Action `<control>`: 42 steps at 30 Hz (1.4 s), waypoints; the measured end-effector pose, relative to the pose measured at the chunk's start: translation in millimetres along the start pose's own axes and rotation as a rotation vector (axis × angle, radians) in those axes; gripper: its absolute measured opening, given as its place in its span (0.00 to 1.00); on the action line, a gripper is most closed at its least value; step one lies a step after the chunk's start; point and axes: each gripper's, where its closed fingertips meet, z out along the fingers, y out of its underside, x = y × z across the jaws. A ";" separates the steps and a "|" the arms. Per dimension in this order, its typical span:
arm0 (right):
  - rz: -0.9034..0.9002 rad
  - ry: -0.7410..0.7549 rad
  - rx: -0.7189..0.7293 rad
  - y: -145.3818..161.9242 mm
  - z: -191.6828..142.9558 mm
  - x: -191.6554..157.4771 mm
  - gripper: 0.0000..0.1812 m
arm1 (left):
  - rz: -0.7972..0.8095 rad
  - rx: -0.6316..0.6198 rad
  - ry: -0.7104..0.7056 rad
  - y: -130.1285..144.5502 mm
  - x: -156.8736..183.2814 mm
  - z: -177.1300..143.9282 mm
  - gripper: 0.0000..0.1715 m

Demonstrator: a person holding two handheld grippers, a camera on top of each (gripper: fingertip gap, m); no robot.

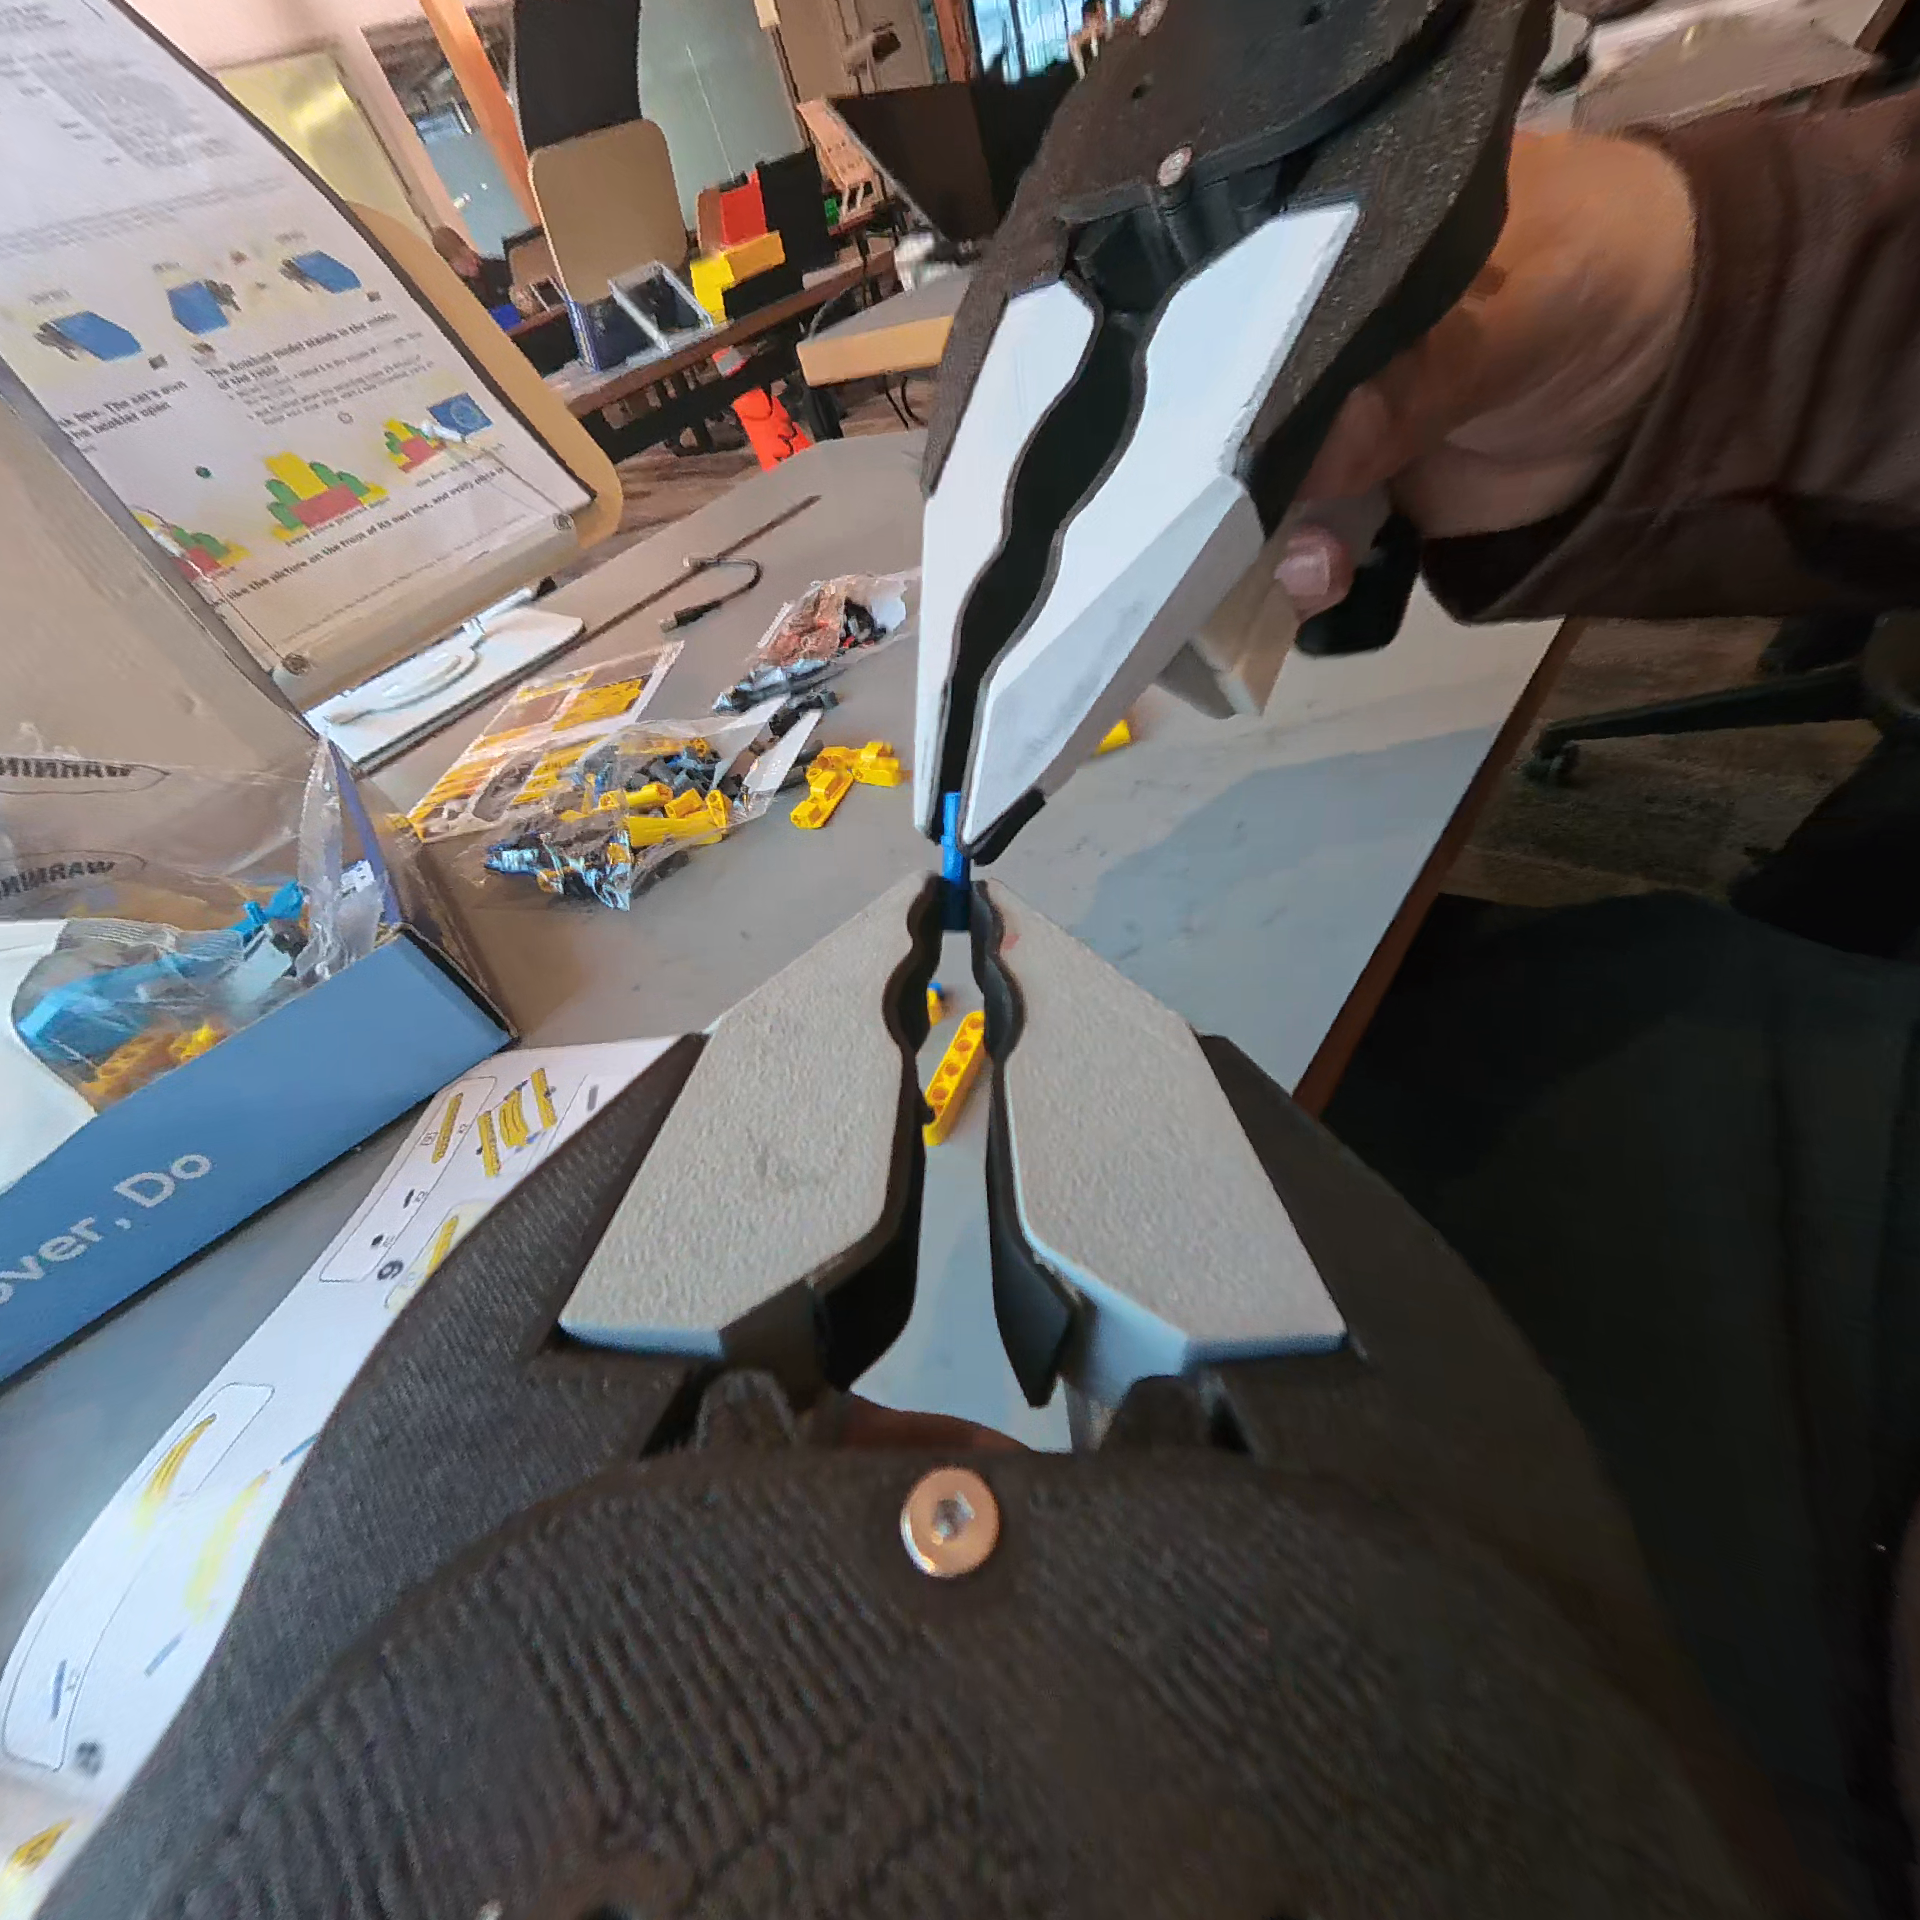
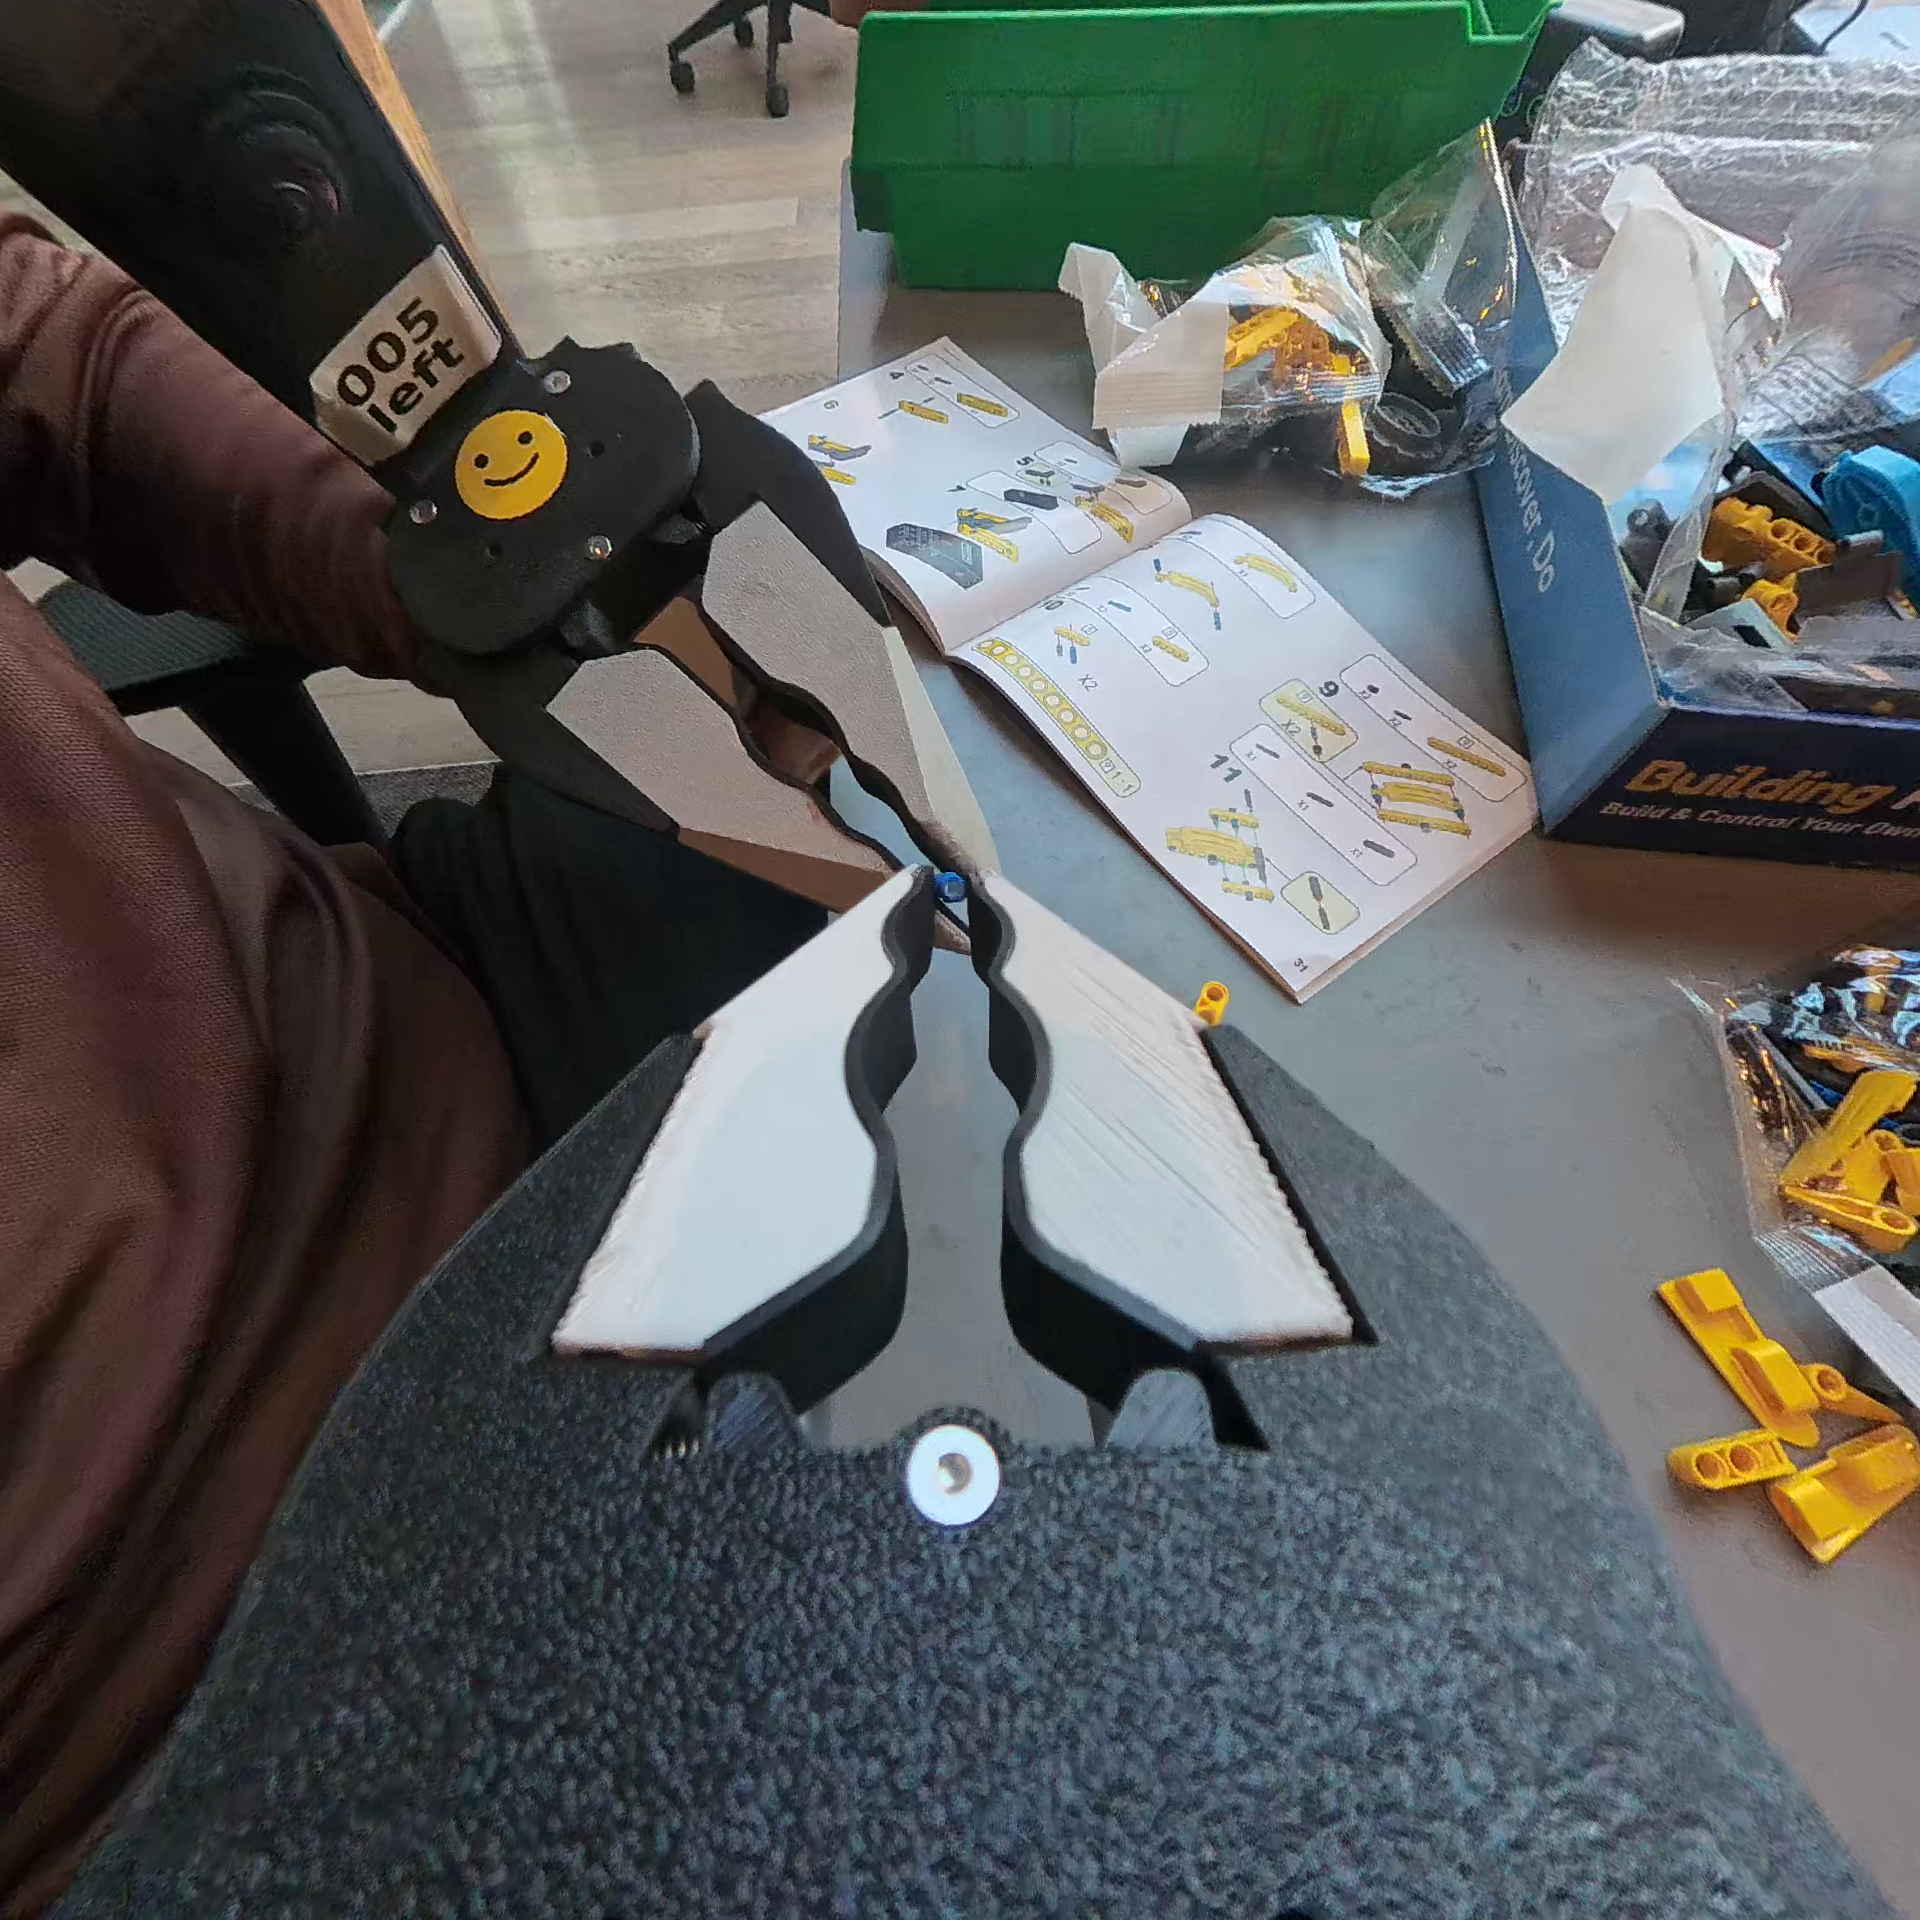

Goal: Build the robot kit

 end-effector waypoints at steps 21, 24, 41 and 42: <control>0.136 0.130 -0.221 62.3 27.4 39.9 0.02 | 0.009 -0.495 0.261 80.2 -3.6 23.9 0.04; 0.135 0.137 -0.232 65.4 28.4 41.7 0.02 | -0.005 -0.495 0.278 80.1 -2.9 25.9 0.03; -0.080 0.095 -0.423 66.9 31.7 38.0 0.02 | 0.032 -0.486 0.275 79.9 -0.8 25.0 0.03; -0.116 0.092 -0.445 66.8 31.9 37.8 0.02 | 0.033 -0.485 0.274 79.9 -0.9 25.0 0.03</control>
